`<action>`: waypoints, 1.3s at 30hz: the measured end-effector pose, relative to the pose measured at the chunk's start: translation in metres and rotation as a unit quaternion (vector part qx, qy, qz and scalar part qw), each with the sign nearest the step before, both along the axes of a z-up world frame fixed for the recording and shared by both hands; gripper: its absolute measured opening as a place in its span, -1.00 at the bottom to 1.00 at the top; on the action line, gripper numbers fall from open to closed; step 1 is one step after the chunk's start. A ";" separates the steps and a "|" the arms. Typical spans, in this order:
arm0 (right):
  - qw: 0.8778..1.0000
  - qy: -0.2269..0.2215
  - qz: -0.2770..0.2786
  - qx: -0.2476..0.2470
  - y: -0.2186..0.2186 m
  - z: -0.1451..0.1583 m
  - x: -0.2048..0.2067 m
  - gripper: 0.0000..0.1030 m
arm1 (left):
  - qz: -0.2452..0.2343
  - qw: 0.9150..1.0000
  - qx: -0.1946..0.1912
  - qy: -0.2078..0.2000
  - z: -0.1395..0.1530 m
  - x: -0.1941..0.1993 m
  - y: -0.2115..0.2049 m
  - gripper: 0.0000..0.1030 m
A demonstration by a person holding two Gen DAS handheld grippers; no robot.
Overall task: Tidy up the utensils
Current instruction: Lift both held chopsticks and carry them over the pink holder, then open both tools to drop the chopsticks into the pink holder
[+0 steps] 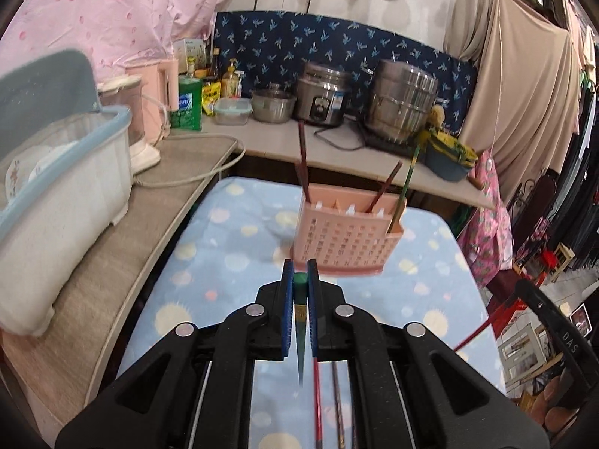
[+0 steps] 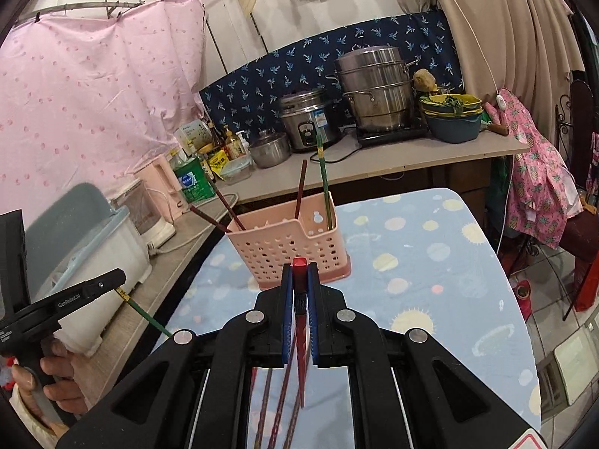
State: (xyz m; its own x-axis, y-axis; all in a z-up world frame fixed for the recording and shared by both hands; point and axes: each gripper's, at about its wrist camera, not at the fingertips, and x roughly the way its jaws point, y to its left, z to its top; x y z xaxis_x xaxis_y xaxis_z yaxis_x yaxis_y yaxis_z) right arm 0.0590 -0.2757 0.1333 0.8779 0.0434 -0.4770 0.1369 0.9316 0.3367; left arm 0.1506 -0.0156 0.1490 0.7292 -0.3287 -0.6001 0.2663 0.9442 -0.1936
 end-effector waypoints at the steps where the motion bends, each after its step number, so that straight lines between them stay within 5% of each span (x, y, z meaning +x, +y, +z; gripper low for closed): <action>1: 1.000 -0.006 0.000 0.002 -0.001 0.005 0.004 -0.87 | -0.003 1.000 -0.005 -0.007 0.009 0.005 -0.003 -0.87; 13: 0.994 -0.108 -0.021 0.007 -0.024 0.098 0.078 -0.87 | 0.002 0.992 -0.047 -0.116 0.110 0.058 -0.035 -0.87; 19: 0.992 -0.120 -0.027 0.003 -0.030 0.117 0.126 -0.87 | 0.015 0.989 -0.053 -0.140 0.128 0.101 -0.048 -0.87; 26: 0.994 -0.106 -0.029 0.003 -0.031 0.106 0.165 -0.87 | 0.027 0.990 -0.040 -0.133 0.112 0.137 -0.060 -0.87; 39: 0.999 -0.021 -0.025 -0.001 -0.030 0.022 0.204 -0.86 | 0.021 0.998 -0.022 -0.056 0.030 0.171 -0.065 -0.87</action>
